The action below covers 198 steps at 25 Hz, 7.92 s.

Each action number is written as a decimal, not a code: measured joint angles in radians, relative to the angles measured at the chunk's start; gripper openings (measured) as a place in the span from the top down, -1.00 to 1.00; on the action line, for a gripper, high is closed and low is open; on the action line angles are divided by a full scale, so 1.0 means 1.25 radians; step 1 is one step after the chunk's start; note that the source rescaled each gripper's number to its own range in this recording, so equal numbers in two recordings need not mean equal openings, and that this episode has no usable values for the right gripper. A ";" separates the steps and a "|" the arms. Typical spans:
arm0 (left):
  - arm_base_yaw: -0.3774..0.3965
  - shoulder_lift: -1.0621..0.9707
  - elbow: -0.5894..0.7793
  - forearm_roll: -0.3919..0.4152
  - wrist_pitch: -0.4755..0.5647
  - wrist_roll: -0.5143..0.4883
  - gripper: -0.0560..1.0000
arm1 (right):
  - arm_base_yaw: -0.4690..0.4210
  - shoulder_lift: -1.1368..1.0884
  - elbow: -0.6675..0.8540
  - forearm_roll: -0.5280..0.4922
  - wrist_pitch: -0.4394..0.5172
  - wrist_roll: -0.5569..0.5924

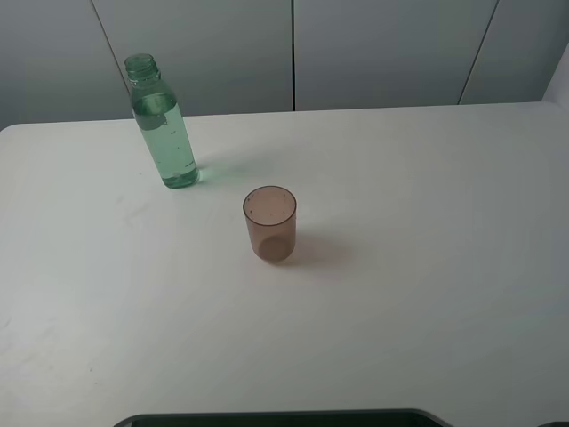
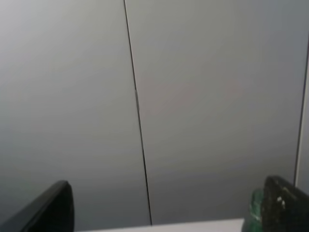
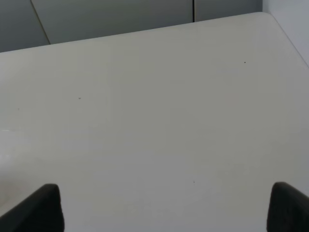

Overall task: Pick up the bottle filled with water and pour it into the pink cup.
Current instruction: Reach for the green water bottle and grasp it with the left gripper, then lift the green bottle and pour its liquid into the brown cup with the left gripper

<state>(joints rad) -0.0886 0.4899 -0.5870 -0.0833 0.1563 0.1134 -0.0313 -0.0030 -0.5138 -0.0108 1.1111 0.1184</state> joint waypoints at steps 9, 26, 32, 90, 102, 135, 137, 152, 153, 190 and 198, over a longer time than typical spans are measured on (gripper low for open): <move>0.000 0.225 0.136 0.101 -0.474 -0.132 -1.00 | 0.000 0.000 0.000 0.000 0.000 0.000; -0.002 0.571 0.300 0.357 -0.815 -0.266 -1.00 | 0.000 0.000 0.000 0.000 0.000 0.000; -0.002 0.697 0.307 0.360 -0.921 -0.234 -1.00 | 0.000 0.000 0.000 0.000 0.000 0.000; -0.083 1.366 -0.182 0.528 -1.090 -0.194 -1.00 | 0.000 0.000 0.000 0.000 0.000 -0.003; -0.087 1.434 -0.250 0.533 -1.091 -0.215 -1.00 | 0.000 0.000 0.000 0.000 0.000 -0.003; -0.089 1.437 -0.261 0.549 -1.091 -0.213 0.86 | 0.000 0.000 0.000 0.000 0.000 -0.003; -0.089 1.437 -0.261 0.549 -1.091 -0.213 0.86 | 0.000 0.000 0.000 0.000 0.000 -0.003; -0.089 1.373 -0.297 0.578 -1.029 -0.225 0.86 | 0.000 0.000 0.000 0.000 0.000 -0.005; -0.089 1.360 -0.307 0.592 -1.029 -0.233 0.86 | 0.000 0.000 0.000 0.000 0.000 -0.005; -0.208 1.320 -0.456 1.036 -0.891 -0.040 0.86 | 0.000 0.000 0.000 0.000 0.000 -0.005; -0.214 1.320 -0.456 1.036 -0.889 0.131 0.86 | 0.000 0.000 0.000 0.000 0.000 -0.005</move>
<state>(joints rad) -0.3564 2.1399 -1.1565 1.2112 -0.9552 0.2767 -0.0313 -0.0030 -0.5138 -0.0108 1.1111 0.1127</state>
